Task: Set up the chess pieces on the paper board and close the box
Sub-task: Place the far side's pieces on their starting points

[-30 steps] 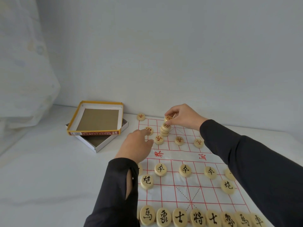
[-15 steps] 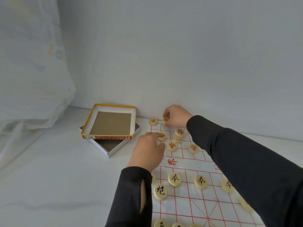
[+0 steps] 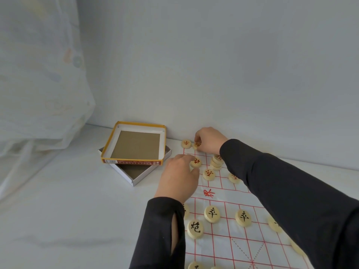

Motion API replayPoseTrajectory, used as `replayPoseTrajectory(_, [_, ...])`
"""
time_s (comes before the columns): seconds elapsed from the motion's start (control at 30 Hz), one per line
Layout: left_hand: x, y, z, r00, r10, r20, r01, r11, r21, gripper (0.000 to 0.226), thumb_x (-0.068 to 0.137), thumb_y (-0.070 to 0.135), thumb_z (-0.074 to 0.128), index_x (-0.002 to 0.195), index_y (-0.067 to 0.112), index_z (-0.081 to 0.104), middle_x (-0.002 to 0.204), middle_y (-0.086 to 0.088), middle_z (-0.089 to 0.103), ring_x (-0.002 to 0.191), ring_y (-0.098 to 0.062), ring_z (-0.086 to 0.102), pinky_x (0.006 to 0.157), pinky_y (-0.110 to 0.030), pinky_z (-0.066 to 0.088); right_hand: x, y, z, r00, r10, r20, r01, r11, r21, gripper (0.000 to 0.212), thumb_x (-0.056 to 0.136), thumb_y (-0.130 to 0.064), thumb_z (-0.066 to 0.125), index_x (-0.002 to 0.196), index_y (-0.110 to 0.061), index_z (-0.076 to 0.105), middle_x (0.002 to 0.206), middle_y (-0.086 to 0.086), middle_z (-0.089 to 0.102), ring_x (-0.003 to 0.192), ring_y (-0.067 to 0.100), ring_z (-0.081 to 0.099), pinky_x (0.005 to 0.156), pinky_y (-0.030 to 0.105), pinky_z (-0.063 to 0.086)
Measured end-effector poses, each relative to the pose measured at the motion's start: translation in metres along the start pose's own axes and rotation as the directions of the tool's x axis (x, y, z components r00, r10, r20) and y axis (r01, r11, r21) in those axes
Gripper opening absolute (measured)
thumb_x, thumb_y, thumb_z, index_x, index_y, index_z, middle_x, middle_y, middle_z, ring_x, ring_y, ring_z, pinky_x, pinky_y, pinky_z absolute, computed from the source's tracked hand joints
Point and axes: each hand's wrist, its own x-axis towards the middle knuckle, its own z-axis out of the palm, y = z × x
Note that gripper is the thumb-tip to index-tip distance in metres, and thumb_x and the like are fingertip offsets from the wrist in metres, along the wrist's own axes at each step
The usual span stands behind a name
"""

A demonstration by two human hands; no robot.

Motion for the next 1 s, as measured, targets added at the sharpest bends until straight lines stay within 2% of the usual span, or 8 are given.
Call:
replayPoseTrajectory(0.33, [-0.001, 0.005, -0.001, 1.000, 0.011, 0.016, -0.011, 1.000, 0.017, 0.038, 0.096, 0.022, 0.045, 0.134, 0.023, 0.046, 0.137, 0.003, 0.045, 0.127, -0.015, 0.038, 0.099, -0.026, 0.035, -0.004, 0.000, -0.003, 0.999, -0.013, -0.039, 0.013, 1.000, 0.007, 0.019, 0.088, -0.005, 0.054, 0.101, -0.007, 0.068, 0.107, 0.009, 0.065, 0.095, 0.023, 0.060, 0.078, 0.024, 0.045])
replayPoseTrajectory(0.43, [0.000, 0.008, 0.001, 1.000, 0.018, 0.023, -0.019, 1.000, 0.021, 0.038, 0.096, 0.023, 0.044, 0.134, 0.023, 0.046, 0.137, 0.003, 0.045, 0.126, -0.015, 0.039, 0.098, -0.025, 0.035, -0.011, 0.009, -0.018, 0.997, 0.000, -0.083, 0.008, 0.995, 0.099, 0.018, 0.089, -0.008, 0.055, 0.102, -0.007, 0.067, 0.107, 0.006, 0.063, 0.097, 0.021, 0.059, 0.080, 0.024, 0.043])
replayPoseTrajectory(0.5, [-0.001, 0.009, 0.002, 0.999, 0.026, 0.038, -0.027, 0.999, 0.027, 0.039, 0.096, 0.023, 0.044, 0.135, 0.024, 0.045, 0.138, 0.003, 0.045, 0.124, -0.015, 0.041, 0.096, -0.025, 0.036, -0.020, 0.020, -0.030, 0.994, 0.030, -0.103, -0.008, 0.979, 0.206, 0.015, 0.090, -0.010, 0.055, 0.099, -0.009, 0.068, 0.100, 0.003, 0.063, 0.090, 0.018, 0.061, 0.077, 0.024, 0.045])
replayPoseTrajectory(0.57, [-0.002, 0.010, 0.002, 0.998, 0.030, 0.052, -0.032, 0.999, 0.026, 0.040, 0.096, 0.024, 0.044, 0.135, 0.024, 0.044, 0.139, 0.002, 0.044, 0.123, -0.016, 0.042, 0.095, -0.026, 0.037, -0.032, 0.032, -0.036, 0.998, 0.057, -0.037, -0.043, 0.951, 0.307, 0.013, 0.091, -0.012, 0.055, 0.095, -0.011, 0.067, 0.091, -0.001, 0.064, 0.078, 0.014, 0.064, 0.069, 0.021, 0.046])
replayPoseTrajectory(0.67, [-0.002, 0.011, 0.002, 0.998, 0.029, 0.055, -0.031, 0.999, 0.027, 0.040, 0.096, 0.025, 0.044, 0.136, 0.025, 0.044, 0.139, 0.002, 0.044, 0.124, -0.016, 0.042, 0.095, -0.026, 0.038, -0.047, 0.044, -0.037, 0.992, 0.097, 0.081, -0.119, 0.926, 0.357, 0.018, 0.093, -0.024, 0.055, 0.094, -0.011, 0.067, 0.090, 0.007, 0.070, 0.068, 0.013, 0.062, 0.062, 0.022, 0.046])
replayPoseTrajectory(0.83, [-0.003, 0.013, 0.002, 0.997, 0.025, 0.069, -0.027, 0.999, 0.026, 0.040, 0.096, 0.026, 0.044, 0.136, 0.026, 0.044, 0.138, 0.003, 0.044, 0.122, -0.016, 0.043, 0.094, -0.026, 0.038, -0.065, 0.040, -0.034, 0.963, 0.123, 0.240, -0.189, 0.943, 0.275, 0.033, 0.088, -0.043, 0.060, 0.098, -0.013, 0.068, 0.086, 0.002, 0.068, 0.061, 0.012, 0.054, 0.057, 0.021, 0.044])
replayPoseTrajectory(0.93, [-0.003, 0.012, 0.002, 0.997, 0.016, 0.073, -0.018, 1.000, 0.025, 0.040, 0.096, 0.026, 0.045, 0.136, 0.026, 0.044, 0.139, 0.003, 0.044, 0.122, -0.015, 0.044, 0.093, -0.025, 0.038, -0.068, 0.035, -0.030, 0.960, 0.119, 0.254, -0.177, 0.959, 0.223, 0.034, 0.083, -0.043, 0.066, 0.103, -0.015, 0.066, 0.082, -0.002, 0.065, 0.060, 0.011, 0.054, 0.055, 0.021, 0.044])
replayPoseTrajectory(1.0, [-0.002, 0.012, 0.002, 0.997, 0.013, 0.073, -0.015, 1.000, 0.026, 0.040, 0.096, 0.026, 0.045, 0.136, 0.026, 0.044, 0.139, 0.003, 0.044, 0.123, -0.016, 0.043, 0.094, -0.026, 0.038, -0.066, 0.033, -0.029, 0.962, 0.121, 0.246, -0.176, 0.960, 0.218, 0.034, 0.082, -0.038, 0.069, 0.106, -0.015, 0.065, 0.086, 0.002, 0.067, 0.060, 0.012, 0.055, 0.054, 0.021, 0.044])
